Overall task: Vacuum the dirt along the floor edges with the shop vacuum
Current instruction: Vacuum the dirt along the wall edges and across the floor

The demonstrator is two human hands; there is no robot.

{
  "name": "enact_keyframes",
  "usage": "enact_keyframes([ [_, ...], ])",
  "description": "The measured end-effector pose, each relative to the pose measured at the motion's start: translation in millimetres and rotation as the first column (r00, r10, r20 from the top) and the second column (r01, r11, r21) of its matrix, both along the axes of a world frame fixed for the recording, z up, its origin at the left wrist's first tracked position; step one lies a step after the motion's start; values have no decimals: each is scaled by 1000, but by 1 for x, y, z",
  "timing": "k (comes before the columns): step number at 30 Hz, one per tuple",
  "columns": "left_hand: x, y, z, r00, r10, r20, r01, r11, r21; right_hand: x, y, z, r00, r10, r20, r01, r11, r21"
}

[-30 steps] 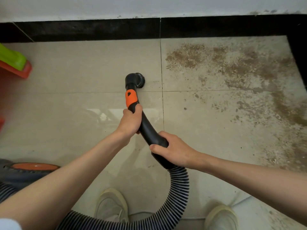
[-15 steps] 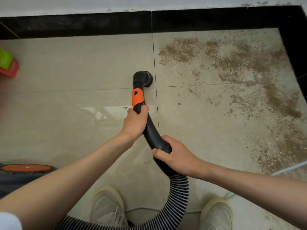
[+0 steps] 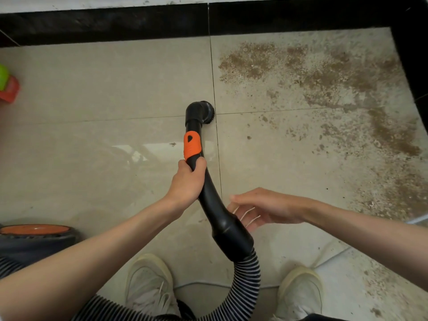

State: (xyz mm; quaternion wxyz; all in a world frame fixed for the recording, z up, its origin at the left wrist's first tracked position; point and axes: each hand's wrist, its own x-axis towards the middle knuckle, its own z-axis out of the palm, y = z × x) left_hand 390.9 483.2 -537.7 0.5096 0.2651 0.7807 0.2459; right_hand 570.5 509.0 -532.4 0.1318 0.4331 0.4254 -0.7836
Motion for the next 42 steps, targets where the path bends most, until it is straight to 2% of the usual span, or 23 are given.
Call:
enact_keyframes([
  [3,5,-5,1,1000,-14,24,14,1000,-10,9,13,-4,987,-151,56,147,987,68],
  [5,8,-7,1,999,-30,39,30,1000,-4,7,19,-4,983,-176,43,172,980,97],
  [7,9,-9,3,998,-48,44,47,999,3,-1,19,1,993,-114,4,114,993,39],
  [10,7,-7,3,997,-48,62,47,999,21,-11,4,6,995,94,-41,-96,995,-41],
  [12,5,-4,3,994,-68,81,65,997,34,-13,-9,6,987,155,-52,-158,985,-63],
  [15,7,2,3,985,-113,130,108,993,40,-10,-17,8,995,91,-44,-93,995,-46],
  [19,15,6,3,974,-187,124,186,982,25,-5,-25,15,1000,13,-7,-12,998,64],
  [23,24,13,6,967,-247,66,246,969,24,-11,-51,15,989,-72,128,17,920,391],
  [26,31,15,6,964,-265,35,264,964,28,-17,-68,17,958,-230,170,118,858,499],
  [31,31,19,7,953,-304,-6,304,952,25,-21,-66,12,949,-283,138,153,798,583],
  [36,8,33,19,926,-370,78,370,929,22,-37,-50,14,953,-293,80,194,788,585],
  [42,17,37,41,953,-259,160,262,965,-2,-33,-42,35,942,-336,27,272,805,527],
])
